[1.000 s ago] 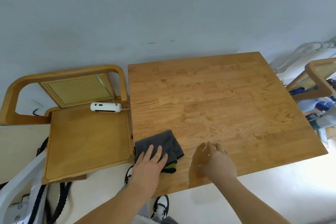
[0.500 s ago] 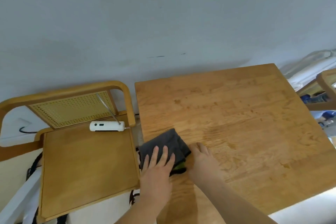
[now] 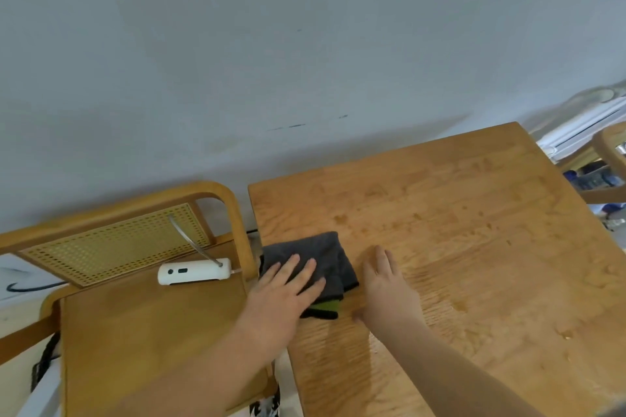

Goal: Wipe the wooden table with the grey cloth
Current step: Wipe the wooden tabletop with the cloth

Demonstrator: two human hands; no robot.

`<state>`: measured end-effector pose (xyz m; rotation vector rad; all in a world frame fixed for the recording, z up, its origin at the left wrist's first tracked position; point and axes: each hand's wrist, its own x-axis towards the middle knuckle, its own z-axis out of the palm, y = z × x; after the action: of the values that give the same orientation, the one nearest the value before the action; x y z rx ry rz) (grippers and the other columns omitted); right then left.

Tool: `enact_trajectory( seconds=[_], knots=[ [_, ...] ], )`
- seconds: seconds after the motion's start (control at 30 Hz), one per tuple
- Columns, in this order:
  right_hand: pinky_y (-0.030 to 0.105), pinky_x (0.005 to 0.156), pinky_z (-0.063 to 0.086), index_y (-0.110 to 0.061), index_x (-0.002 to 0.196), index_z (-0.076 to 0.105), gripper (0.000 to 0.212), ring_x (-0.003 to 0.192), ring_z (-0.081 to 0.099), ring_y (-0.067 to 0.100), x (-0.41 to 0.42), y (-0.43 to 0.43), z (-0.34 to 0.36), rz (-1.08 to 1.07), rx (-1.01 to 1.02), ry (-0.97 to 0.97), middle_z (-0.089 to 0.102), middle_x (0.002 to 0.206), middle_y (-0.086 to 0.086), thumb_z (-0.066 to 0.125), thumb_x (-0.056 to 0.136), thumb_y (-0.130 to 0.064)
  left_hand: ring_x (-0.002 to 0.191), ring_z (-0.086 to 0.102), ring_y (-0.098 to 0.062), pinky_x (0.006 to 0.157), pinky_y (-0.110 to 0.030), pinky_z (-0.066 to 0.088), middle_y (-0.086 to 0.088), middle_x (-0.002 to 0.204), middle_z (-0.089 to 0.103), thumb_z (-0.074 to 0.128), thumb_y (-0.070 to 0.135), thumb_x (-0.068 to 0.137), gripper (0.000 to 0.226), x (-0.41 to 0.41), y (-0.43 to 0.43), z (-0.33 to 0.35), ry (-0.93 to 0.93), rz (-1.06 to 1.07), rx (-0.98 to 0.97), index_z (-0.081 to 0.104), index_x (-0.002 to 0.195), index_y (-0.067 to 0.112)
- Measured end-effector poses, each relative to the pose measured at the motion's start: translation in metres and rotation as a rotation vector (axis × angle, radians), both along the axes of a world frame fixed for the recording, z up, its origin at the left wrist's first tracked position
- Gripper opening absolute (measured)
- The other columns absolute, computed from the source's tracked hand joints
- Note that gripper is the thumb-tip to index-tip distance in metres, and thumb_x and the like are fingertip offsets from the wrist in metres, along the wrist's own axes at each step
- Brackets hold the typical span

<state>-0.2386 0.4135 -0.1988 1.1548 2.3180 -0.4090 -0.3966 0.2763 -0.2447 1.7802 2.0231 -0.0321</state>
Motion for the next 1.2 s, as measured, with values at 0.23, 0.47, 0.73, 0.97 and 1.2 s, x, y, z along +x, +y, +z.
enact_trajectory(
  seconds=[0.23, 0.47, 0.73, 0.97, 1.2],
  knots=[
    [0.041, 0.103, 0.051, -0.015, 0.161, 0.020, 0.109, 0.152, 0.014, 0.026, -0.010, 0.016, -0.009, 0.087, -0.015, -0.056, 0.013, 0.165, 0.008, 0.088, 0.077, -0.033, 0.156, -0.012, -0.024, 0.126, -0.052, -0.005, 0.010, 0.168, -0.008, 0.050, 0.018, 0.099, 0.075, -0.075, 0.066, 0.003, 0.073, 0.117, 0.023, 0.014, 0.157, 0.048],
    [0.031, 0.095, 0.052, -0.017, 0.141, 0.050, 0.081, 0.143, 0.025, 0.022, -0.004, 0.022, -0.014, 0.079, -0.048, -0.008, 0.027, 0.150, 0.000, 0.090, 0.072, -0.033, 0.155, -0.015, -0.023, 0.126, -0.050, -0.004, 0.011, 0.168, -0.010, 0.045, 0.005, 0.101, 0.078, -0.020, 0.088, -0.004, 0.016, -0.061, 0.056, 0.008, 0.160, 0.039],
    [0.032, 0.097, 0.053, -0.017, 0.160, 0.024, 0.092, 0.146, 0.019, 0.026, -0.011, 0.017, -0.011, 0.067, -0.011, 0.007, 0.016, 0.157, 0.005, 0.078, 0.086, -0.018, 0.157, -0.001, -0.018, 0.127, -0.050, 0.006, 0.012, 0.169, 0.006, 0.048, 0.007, 0.100, 0.074, -0.078, 0.150, 0.006, -0.016, 0.267, 0.078, 0.022, 0.156, 0.046],
    [0.029, 0.094, 0.053, -0.015, 0.134, 0.059, 0.047, 0.144, 0.022, 0.023, -0.012, 0.016, -0.008, 0.032, -0.036, 0.009, 0.024, 0.146, 0.003, 0.075, 0.090, -0.020, 0.156, -0.002, -0.015, 0.127, -0.047, 0.004, 0.015, 0.168, 0.002, 0.048, 0.001, 0.099, 0.077, -0.048, 0.107, -0.001, 0.006, -0.268, 0.071, 0.022, 0.157, 0.043],
    [0.031, 0.101, 0.051, -0.018, 0.161, 0.021, 0.090, 0.151, 0.011, 0.026, -0.010, 0.014, -0.009, 0.046, -0.014, 0.041, 0.012, 0.160, 0.005, 0.075, 0.089, -0.015, 0.157, -0.001, -0.021, 0.127, -0.049, 0.008, 0.009, 0.170, 0.006, 0.048, 0.000, 0.097, 0.080, -0.077, 0.103, -0.001, 0.050, 0.387, 0.108, 0.019, 0.158, 0.041]
  ],
)
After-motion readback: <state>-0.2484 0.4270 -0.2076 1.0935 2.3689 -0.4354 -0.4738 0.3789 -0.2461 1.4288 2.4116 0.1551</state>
